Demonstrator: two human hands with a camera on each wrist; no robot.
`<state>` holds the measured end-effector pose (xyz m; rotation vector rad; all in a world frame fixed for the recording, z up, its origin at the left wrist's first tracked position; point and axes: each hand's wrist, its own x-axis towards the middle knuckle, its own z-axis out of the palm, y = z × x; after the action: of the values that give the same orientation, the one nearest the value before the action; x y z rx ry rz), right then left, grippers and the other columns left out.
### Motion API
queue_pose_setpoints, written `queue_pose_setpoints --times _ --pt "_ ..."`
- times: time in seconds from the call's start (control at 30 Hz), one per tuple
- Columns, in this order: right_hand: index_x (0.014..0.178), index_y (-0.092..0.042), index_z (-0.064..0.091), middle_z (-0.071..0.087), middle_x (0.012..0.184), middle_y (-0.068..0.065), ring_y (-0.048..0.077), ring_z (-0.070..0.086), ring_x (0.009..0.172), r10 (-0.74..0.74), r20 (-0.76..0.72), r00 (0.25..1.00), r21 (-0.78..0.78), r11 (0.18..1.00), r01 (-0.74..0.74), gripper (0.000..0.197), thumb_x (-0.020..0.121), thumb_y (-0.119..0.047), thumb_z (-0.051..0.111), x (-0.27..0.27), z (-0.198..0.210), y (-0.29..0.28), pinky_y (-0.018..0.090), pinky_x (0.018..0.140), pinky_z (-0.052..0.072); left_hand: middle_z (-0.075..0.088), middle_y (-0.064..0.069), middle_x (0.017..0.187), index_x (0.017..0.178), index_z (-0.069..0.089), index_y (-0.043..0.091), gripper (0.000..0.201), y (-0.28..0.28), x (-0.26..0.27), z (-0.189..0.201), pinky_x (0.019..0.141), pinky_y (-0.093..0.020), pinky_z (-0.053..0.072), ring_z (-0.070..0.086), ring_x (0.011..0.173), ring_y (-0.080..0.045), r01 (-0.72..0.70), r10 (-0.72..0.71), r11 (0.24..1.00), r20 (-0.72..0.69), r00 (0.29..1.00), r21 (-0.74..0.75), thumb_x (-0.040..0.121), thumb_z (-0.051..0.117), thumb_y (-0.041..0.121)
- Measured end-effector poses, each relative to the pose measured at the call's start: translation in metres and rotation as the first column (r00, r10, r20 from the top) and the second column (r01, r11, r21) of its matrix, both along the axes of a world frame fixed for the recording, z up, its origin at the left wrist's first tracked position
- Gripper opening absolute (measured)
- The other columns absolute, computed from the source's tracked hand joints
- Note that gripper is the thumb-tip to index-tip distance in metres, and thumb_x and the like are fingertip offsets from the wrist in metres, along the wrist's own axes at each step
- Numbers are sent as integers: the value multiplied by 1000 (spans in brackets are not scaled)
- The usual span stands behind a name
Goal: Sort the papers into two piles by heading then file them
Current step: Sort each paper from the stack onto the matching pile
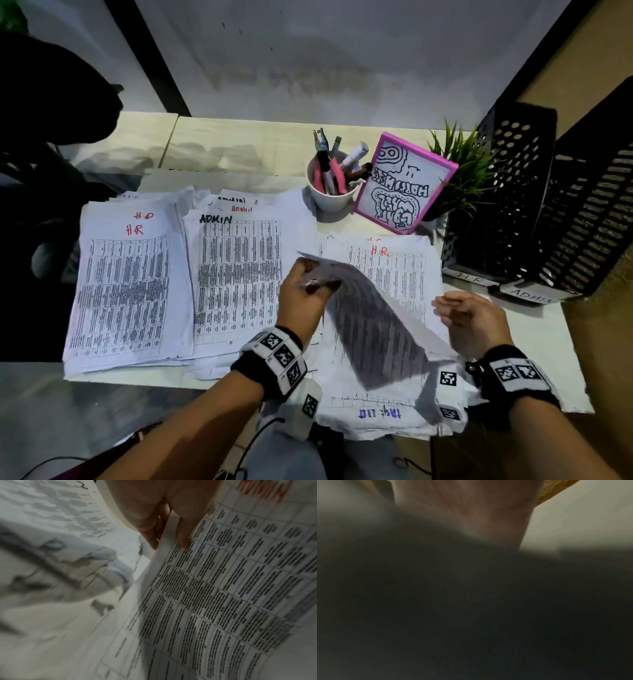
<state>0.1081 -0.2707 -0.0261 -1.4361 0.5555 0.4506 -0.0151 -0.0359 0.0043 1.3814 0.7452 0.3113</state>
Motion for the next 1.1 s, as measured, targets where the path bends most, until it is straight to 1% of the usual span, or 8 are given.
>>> queue_pose_setpoints --times 0.07,0.23,0.4,0.57,0.77,0.87,1.0,1.1 --pt "95 0 64 65 73 18 15 61 49 12 25 1000 -172 985 -8 20 80 10 56 7 -8 -2 17 48 47 66 -11 88 97 47 15 37 12 5 16 71 -28 53 65 77 -18 -66 71 996 72 995 -63 77 68 -8" --pt "108 0 63 65 108 18 21 54 86 219 82 972 -576 807 -133 30 81 -9 72 10 -16 8 21 70 43 61 -11 100 99 41 25 50 96 6 31 69 -24 50 61 79 -18 -241 243 968 14 970 -66 72 79 8" --pt "92 -7 62 65 91 12 23 57 75 156 79 985 -663 746 -64 26 73 -14 78 3 -11 33 27 69 43 63 -9 94 107 36 12 50 169 -12 23 57 -22 45 59 71 -12 -247 268 959 -165 949 138 77 75 2" --pt "87 -4 62 62 80 14 24 55 66 157 93 983 -726 687 -41 24 71 -12 77 7 -21 36 26 64 40 58 -16 113 107 39 14 49 197 -29 -2 83 -42 52 60 95 -30 -130 257 936 -384 887 326 76 76 8" --pt "69 -8 64 63 70 11 22 54 65 277 59 959 -795 594 -123 16 71 -11 80 27 -39 22 28 67 44 49 -7 98 107 34 14 42 192 -26 -13 66 -28 40 50 83 -21 11 226 874 -427 875 485 84 67 3" --pt "71 -7 69 64 68 14 26 56 64 384 115 916 -831 542 -122 11 76 -13 76 25 -38 16 27 64 42 47 -12 126 129 39 9 58 188 -24 -23 94 -34 44 51 111 -28 -16 255 849 -384 887 528 81 71 8" --pt "96 1 74 72 90 18 31 65 85 446 328 833 -811 586 5 16 83 -7 68 13 -25 9 22 73 43 16 -12 156 147 22 8 79 163 -10 -22 119 -36 13 15 144 -28 124 217 699 -374 902 704 84 69 21" --pt "103 1 71 72 91 11 7 66 78 276 428 861 -589 808 34 21 82 0 68 7 -12 11 3 72 44 28 -8 149 141 33 10 71 118 4 -16 110 -16 26 28 138 -21 138 13 769 -232 973 624 82 72 19"
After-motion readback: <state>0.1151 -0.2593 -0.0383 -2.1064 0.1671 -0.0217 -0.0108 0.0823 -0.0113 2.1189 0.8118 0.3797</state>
